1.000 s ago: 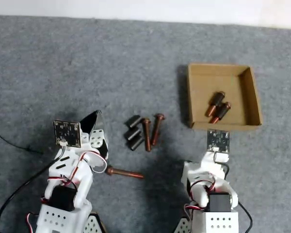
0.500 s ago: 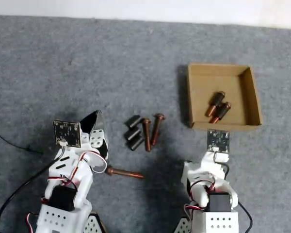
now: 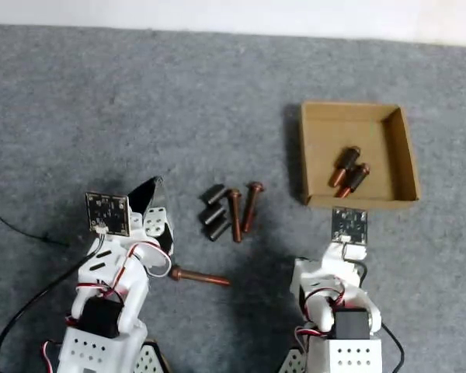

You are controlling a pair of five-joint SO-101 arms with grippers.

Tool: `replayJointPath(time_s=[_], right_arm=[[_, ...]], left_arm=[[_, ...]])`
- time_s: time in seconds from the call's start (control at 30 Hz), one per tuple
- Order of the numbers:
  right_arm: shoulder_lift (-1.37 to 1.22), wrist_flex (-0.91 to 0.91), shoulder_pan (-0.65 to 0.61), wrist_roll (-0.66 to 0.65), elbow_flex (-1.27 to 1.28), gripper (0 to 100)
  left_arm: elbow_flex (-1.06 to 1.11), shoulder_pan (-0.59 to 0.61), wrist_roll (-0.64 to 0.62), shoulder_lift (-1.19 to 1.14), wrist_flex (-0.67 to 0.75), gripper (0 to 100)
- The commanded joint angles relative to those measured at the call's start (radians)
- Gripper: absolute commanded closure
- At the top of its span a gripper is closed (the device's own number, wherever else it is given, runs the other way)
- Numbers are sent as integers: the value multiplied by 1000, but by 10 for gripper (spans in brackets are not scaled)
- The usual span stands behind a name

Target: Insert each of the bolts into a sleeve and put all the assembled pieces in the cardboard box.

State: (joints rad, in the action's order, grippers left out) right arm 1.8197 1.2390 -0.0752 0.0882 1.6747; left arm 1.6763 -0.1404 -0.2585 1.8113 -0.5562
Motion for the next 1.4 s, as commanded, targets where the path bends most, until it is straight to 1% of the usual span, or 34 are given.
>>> replayJointPath(time_s=[0.0, 0.73, 0.9, 1.37], right_arm=[[16, 4, 8, 3, 145, 703], [16, 4, 8, 3, 145, 703], [16, 4, 8, 3, 145, 703], [16, 4, 8, 3, 145, 703]], left_arm=[[19, 8, 15, 13, 6, 993], [19, 7, 15, 13, 6, 993], [19, -28, 15, 13, 0, 993], [19, -28, 15, 13, 0, 993]])
